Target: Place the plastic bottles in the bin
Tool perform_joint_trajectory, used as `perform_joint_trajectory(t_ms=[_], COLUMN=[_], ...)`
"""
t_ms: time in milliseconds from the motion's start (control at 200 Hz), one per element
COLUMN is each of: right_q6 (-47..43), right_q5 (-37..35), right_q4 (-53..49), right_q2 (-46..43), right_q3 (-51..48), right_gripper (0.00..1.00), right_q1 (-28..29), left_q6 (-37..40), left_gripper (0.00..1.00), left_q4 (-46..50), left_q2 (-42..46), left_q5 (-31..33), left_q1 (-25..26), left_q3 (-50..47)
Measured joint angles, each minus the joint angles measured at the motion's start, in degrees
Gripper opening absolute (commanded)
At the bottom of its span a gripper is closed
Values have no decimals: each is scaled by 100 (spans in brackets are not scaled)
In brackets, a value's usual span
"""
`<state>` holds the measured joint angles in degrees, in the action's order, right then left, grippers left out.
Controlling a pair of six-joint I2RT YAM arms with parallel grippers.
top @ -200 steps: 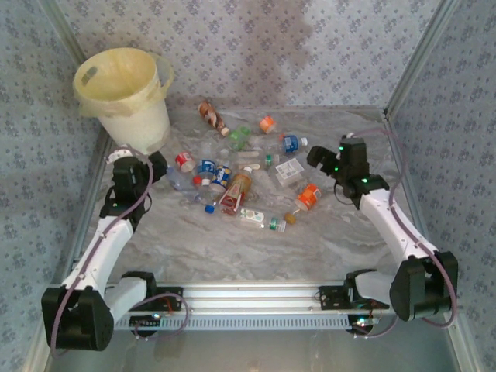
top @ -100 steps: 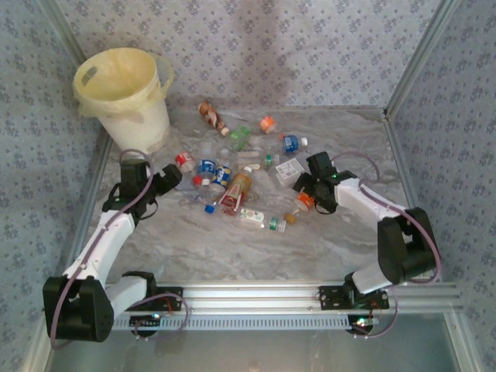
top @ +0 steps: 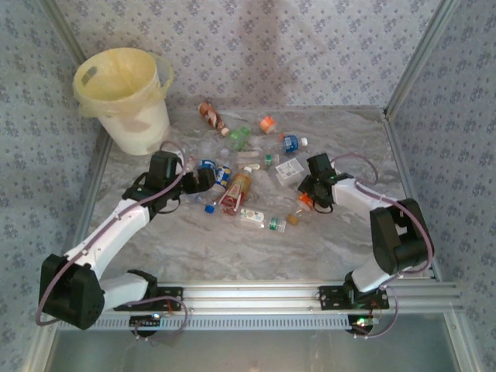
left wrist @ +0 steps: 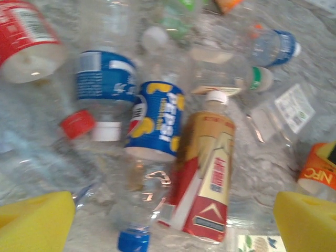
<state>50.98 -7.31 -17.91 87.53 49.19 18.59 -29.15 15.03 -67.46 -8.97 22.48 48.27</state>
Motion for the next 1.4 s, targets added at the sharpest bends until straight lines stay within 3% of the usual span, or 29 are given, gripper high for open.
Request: perform_joint_trajectory(t_ms=[175,365,580,749,879,984,1064,1154,1269,1319,1399], right_q6=[-271,-586,-632,-693,-691,-691,-688,-664,-612,-590,-643], right_q5=[-94,330,1025,1224,1259,1266,1274,1281,1360,1423,1543], right_q4=[304,997,1779,2247,2389,2417,2441,2461,2479,2450,2437], right_q2=[-660,-1287,-1239,-1049,-981,-973,-973,-973,-999,-1056,-1296], right_q3=[-153,-55,649,1040,1043,1043,1043,1043,1043,1040,975], right_gripper=[55,54,55,56,57,58,61,67,82,99,100], right_q1=[79,638,1375,1779,1801,1805,1812,1803,1742,1676,1519], left_q6=[291,704,1019,1137,1134,1099,1080,1047,1058,1071,1064], left_gripper=[98,98,98,97,86,67,59,57,55,54,53], left_q4=[-181,-415,-673,-811,-909,-979,-1084,-1110,-1178,-1202,-1115], left_q2=[-214,-640,-1355,-1639,-1637,-1633,-1633,-1622,-1578,-1556,-1541], left_q5=[-511,-1268,-2144,-2382,-2380,-2371,-2312,-2267,-2159,-2100,-1786], left_q1=[284,870,1333,1449,1438,1438,1438,1438,1408,1381,1189], left_q3=[162,494,1056,1373,1386,1381,1373,1373,1373,1381,1443])
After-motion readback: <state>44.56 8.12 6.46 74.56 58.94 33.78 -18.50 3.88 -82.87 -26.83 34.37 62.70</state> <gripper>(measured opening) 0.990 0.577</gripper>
